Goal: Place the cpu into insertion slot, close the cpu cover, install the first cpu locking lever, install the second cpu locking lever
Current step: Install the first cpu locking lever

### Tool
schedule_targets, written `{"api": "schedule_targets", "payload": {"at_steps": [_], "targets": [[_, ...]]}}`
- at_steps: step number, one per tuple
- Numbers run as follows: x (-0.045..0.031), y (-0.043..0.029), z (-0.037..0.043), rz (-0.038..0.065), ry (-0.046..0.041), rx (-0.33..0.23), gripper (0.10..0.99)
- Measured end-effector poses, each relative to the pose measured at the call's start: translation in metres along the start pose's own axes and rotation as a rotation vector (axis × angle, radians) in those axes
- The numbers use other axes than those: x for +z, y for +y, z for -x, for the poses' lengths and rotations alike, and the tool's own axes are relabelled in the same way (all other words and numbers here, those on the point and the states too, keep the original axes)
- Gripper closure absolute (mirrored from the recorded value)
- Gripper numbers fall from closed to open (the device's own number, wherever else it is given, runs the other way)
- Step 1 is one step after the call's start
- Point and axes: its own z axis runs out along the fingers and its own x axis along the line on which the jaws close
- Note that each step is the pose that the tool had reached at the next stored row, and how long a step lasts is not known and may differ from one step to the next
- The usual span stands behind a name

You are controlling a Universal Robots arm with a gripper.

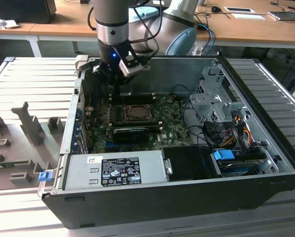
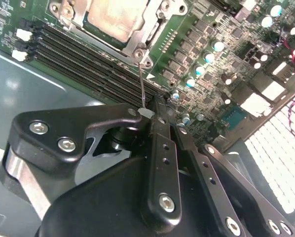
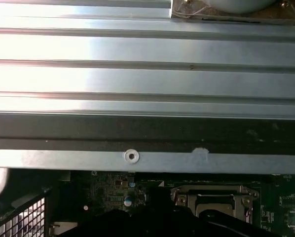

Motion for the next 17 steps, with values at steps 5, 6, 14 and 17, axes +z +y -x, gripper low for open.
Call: {"api": "schedule_targets", "payload": {"at_steps": [5,6,14,17], "targets": [[0.0008,-0.0002,0.0057,-0.001,0.0006,0.000,0.980],[0.0012,-0.0002,0.0074,0.000,0.0005,0.000,0.980],[0.0036,-0.0005,0.0174,0.000,0.0002,0.000,0.980],[0.0037,-0.0005,0.0174,0.000,0.0000,0.000,0.980]]}}
